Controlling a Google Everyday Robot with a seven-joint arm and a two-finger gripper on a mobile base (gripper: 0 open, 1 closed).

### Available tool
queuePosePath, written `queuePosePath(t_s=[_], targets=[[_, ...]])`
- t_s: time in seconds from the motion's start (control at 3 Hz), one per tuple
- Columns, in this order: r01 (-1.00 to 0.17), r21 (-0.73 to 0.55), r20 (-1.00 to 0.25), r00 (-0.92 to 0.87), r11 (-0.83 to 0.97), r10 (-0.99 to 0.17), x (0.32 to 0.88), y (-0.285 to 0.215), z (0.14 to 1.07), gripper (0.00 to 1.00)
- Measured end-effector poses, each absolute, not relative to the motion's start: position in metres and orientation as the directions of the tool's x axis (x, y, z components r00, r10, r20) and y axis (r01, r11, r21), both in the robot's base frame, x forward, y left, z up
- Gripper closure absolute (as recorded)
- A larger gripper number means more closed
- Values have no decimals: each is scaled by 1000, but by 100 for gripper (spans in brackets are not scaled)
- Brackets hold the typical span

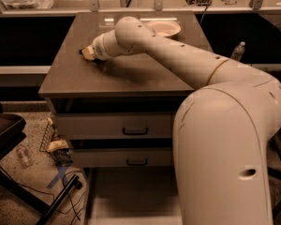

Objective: Place rxbar chocolate into bottom drawer

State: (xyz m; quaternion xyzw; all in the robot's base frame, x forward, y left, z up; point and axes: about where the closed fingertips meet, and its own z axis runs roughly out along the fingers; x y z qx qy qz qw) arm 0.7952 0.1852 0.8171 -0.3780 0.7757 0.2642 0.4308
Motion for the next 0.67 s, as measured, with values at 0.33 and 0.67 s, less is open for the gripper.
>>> queuePosePath(t_s=[0.33,0.67], targets=[[-814,84,-868,-343,575,-359,795,185,817,100],[-814,84,-868,-343,575,-359,795,185,818,100]])
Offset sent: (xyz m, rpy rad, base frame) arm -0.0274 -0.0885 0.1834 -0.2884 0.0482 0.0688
